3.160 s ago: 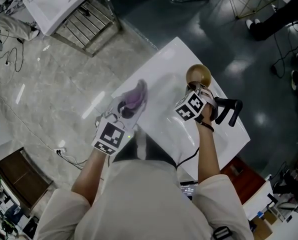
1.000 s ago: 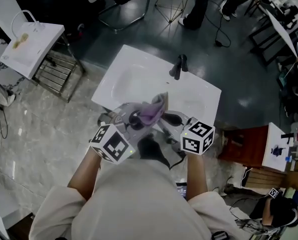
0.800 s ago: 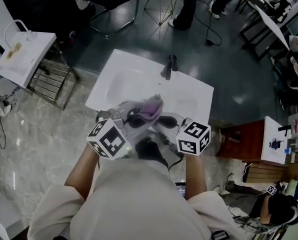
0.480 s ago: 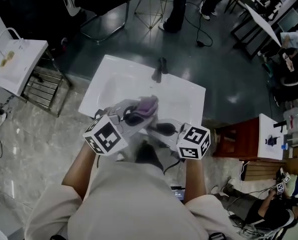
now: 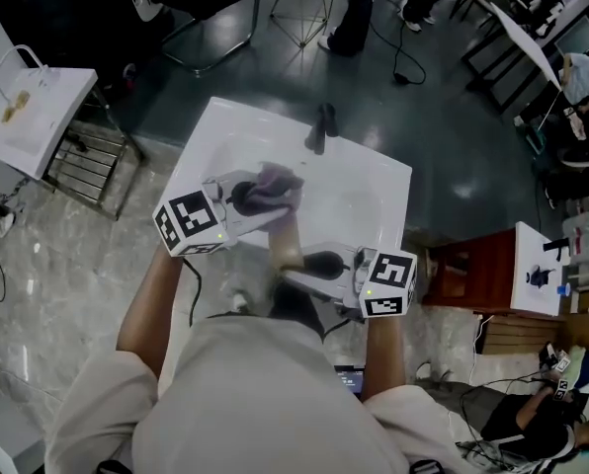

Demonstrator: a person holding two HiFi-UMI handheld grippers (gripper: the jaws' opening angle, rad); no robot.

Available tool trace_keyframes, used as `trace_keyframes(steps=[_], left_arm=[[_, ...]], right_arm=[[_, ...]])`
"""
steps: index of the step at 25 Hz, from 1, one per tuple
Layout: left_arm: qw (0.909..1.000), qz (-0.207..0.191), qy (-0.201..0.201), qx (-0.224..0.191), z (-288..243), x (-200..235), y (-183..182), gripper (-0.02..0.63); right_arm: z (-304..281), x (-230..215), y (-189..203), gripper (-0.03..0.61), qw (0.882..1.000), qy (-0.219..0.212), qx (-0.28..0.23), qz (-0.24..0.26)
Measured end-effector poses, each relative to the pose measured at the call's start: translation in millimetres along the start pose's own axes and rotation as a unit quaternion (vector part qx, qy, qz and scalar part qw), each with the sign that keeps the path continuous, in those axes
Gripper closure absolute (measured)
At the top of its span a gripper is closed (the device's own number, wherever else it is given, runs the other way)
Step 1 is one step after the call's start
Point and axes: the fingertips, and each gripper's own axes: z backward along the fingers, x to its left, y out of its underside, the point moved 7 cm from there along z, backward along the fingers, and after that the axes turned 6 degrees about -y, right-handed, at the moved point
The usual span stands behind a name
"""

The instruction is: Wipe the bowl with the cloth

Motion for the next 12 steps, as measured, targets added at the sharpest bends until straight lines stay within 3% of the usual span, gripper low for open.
trace_keyframes(steps=[4,8,12], left_arm=[[0.9970,0.044,0.040,-0.049,18,8,13,0.545],[0.9861,0.095,0.081,-0.110,37,11,31,0.548],[0.9753,0.132,0.078,-0.159,49,13,41,0.548]], right_arm=[[-10,2,-6,0.538,0.999,-0.044,-0.014,0.003],[-20,2,-12,0.525,0.996,-0.082,-0.031,0.001],[-22,-1,-18,0.524,0.992,-0.113,-0.051,-0.007]])
